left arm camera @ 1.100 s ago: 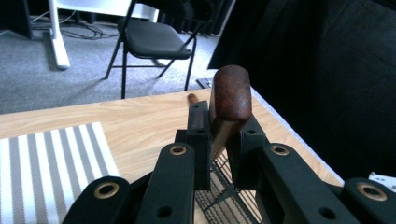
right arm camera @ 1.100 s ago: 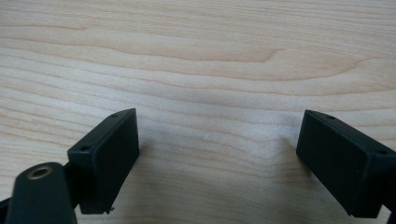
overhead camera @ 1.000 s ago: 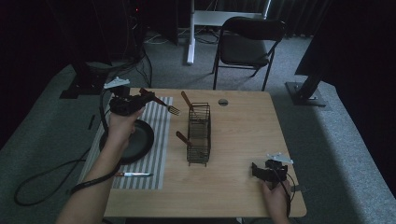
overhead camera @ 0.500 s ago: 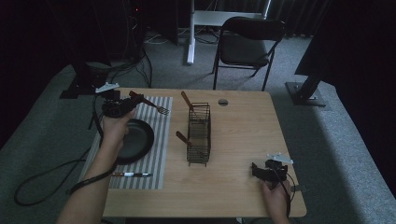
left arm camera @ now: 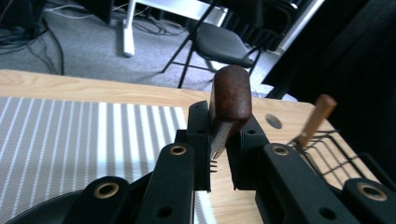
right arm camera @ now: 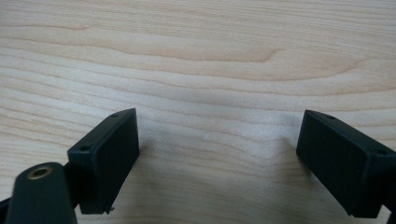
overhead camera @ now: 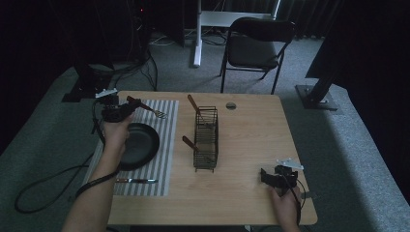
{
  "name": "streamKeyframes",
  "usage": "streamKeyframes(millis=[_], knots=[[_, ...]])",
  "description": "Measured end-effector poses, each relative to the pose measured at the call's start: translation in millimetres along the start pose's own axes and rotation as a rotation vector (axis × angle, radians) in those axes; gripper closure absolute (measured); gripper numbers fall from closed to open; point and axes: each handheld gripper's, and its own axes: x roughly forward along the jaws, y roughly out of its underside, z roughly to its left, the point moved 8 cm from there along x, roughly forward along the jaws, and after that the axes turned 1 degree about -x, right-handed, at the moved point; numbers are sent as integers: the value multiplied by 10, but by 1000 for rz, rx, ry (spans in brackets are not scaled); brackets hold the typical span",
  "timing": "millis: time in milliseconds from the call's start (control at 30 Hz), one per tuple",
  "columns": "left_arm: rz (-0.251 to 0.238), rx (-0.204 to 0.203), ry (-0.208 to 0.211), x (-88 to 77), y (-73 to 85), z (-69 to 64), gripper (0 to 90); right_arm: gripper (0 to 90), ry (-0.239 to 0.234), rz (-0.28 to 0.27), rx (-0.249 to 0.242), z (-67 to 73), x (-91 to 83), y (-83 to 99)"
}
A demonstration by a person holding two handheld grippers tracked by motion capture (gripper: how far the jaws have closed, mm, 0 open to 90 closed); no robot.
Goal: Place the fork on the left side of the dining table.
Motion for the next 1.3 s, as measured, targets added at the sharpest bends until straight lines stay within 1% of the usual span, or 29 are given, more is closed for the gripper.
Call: streamKeyframes(millis=[33,100,133,167,200,267,300,333,367,433,467,500,533,567,600,633,667,700,733,767,833,867,900,933,967,1000,1200,1267,1300], knots=[[-7,-9,-3,12,7,39,805,128,0,0,0,0,0,0],[-18,-13,-19,28,28,115,805,128,0,0,0,0,0,0],[-20,-21,-16,37,43,144,805,128,0,0,0,0,0,0],[-20,-21,-16,37,43,144,805,128,0,0,0,0,0,0],[-25,-48,-24,81,94,237,805,128,0,0,0,0,0,0],[-32,-68,-20,122,123,301,805,127,0,0,0,0,0,0],[-27,-78,-16,145,136,328,805,128,0,0,0,0,0,0],[-34,-96,-8,167,139,348,805,127,0,0,0,0,0,0],[-35,-102,-8,185,139,371,805,128,0,0,0,0,0,0],[-41,-86,-12,214,131,412,806,128,0,-1,0,0,0,0],[-50,-76,-24,225,128,449,805,127,0,-1,0,0,0,0],[-53,-77,-28,239,131,489,805,128,0,-1,-1,0,1,0],[-47,-82,-25,260,142,527,805,128,0,-1,-1,0,1,-1],[-47,-82,-25,260,142,527,805,128,0,-1,-1,0,1,-1],[-26,-107,-41,320,183,609,805,128,0,-1,0,0,1,-1],[-26,-107,-41,320,183,609,805,128,0,-1,-1,0,1,-1],[-10,-111,-47,364,220,645,805,128,0,-1,-1,0,1,-1],[-10,-111,-47,364,220,645,805,128,0,-1,-1,0,1,-1],[-3,-130,-43,412,259,679,805,128,0,-1,-1,0,1,-1],[-3,-130,-43,412,259,679,805,128,0,-1,-1,0,1,-1],[-14,-154,-37,440,275,706,805,128,0,-1,0,0,1,-1],[-5,-165,-33,479,296,725,805,128,0,-1,-1,0,1,-1],[-5,-165,-33,479,296,725,805,128,0,-1,-1,0,1,-1],[5,-158,-43,513,309,733,805,128,0,-1,0,0,0,-1],[22,-154,-41,559,326,740,805,128,0,-1,0,0,1,-1],[16,-156,-39,568,324,751,805,128,0,-1,-1,0,1,-1],[11,-227,-22,602,332,867,804,128,0,-1,-1,0,0,-1],[3,-226,-54,608,332,901,790,128,0,-1,0,0,0,0],[-1,-240,-58,611,337,917,782,128,0,-1,0,0,1,-1]])
